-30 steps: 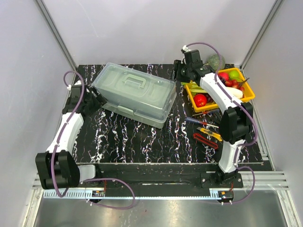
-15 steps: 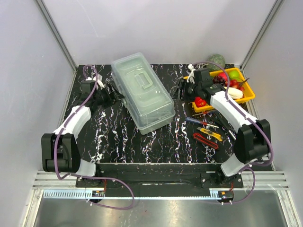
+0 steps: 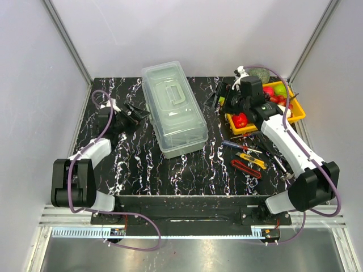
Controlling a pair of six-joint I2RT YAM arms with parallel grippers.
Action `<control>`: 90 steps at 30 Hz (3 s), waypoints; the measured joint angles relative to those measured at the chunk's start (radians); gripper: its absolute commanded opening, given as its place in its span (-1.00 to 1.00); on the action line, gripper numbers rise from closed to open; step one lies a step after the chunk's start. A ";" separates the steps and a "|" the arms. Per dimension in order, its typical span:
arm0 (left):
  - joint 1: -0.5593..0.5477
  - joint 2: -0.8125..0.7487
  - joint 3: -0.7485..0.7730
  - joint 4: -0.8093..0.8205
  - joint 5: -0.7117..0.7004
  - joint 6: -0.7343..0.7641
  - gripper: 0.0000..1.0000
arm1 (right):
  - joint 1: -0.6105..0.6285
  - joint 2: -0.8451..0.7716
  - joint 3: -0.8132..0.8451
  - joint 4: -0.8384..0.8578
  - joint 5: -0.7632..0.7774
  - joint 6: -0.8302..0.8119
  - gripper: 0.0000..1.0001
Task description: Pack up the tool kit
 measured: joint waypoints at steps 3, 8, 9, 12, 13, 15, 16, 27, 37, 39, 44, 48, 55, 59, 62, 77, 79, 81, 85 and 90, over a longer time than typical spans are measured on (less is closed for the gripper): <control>0.001 0.013 -0.086 0.166 0.004 -0.146 0.98 | 0.000 0.007 0.059 0.014 -0.008 0.013 0.99; 0.001 0.109 -0.159 0.498 0.002 -0.364 0.98 | 0.002 0.034 0.111 0.065 -0.037 0.029 0.99; 0.001 0.142 -0.174 0.580 -0.002 -0.407 0.98 | 0.002 0.043 0.114 0.073 -0.045 0.031 0.99; 0.000 0.234 -0.205 0.764 -0.020 -0.505 0.98 | 0.002 0.085 0.129 0.086 -0.063 0.035 0.99; -0.003 0.270 -0.220 0.837 -0.031 -0.538 0.98 | 0.002 0.100 0.134 0.089 -0.068 0.036 0.99; -0.008 0.326 -0.242 0.916 -0.051 -0.587 0.98 | 0.002 0.122 0.138 0.094 -0.073 0.037 0.99; -0.013 0.357 -0.252 0.947 -0.064 -0.614 0.98 | 0.003 0.131 0.138 0.094 -0.078 0.037 0.99; -0.065 0.509 -0.240 1.096 -0.131 -0.767 0.98 | 0.003 0.189 0.137 0.129 -0.143 0.029 0.99; -0.080 0.513 -0.168 1.086 -0.140 -0.763 0.98 | 0.025 0.227 0.126 0.139 -0.193 0.016 0.97; -0.084 0.513 -0.168 1.086 -0.140 -0.763 0.96 | 0.032 0.232 0.123 0.145 -0.194 0.014 0.96; -0.101 0.513 -0.168 1.085 -0.135 -0.763 0.87 | 0.039 0.247 0.107 0.153 -0.201 0.007 0.94; -0.108 0.513 -0.167 1.085 -0.124 -0.755 0.76 | 0.039 0.261 0.095 0.156 -0.199 -0.011 0.89; -0.108 0.528 -0.125 1.060 -0.111 -0.725 0.36 | 0.043 0.282 0.089 0.157 -0.186 -0.052 0.78; -0.108 0.547 -0.113 1.057 -0.107 -0.726 0.19 | 0.045 0.282 0.089 0.155 -0.177 -0.057 0.75; -0.108 0.551 -0.108 1.057 -0.105 -0.721 0.07 | 0.046 0.282 0.087 0.156 -0.173 -0.056 0.72; -0.108 0.562 -0.092 1.056 -0.100 -0.710 -0.38 | 0.047 0.283 0.086 0.157 -0.164 -0.049 0.66; -0.108 0.562 -0.092 1.057 -0.100 -0.703 -0.41 | 0.047 0.283 0.086 0.156 -0.164 -0.049 0.64; -0.107 0.562 -0.091 1.057 -0.100 -0.694 -0.42 | 0.047 0.283 0.086 0.156 -0.163 -0.049 0.64; -0.107 0.548 -0.090 1.037 -0.099 -0.666 -0.46 | 0.047 0.283 0.086 0.156 -0.163 -0.049 0.64; -0.106 0.513 -0.089 0.981 -0.103 -0.613 -0.50 | 0.047 0.283 0.086 0.155 -0.162 -0.048 0.63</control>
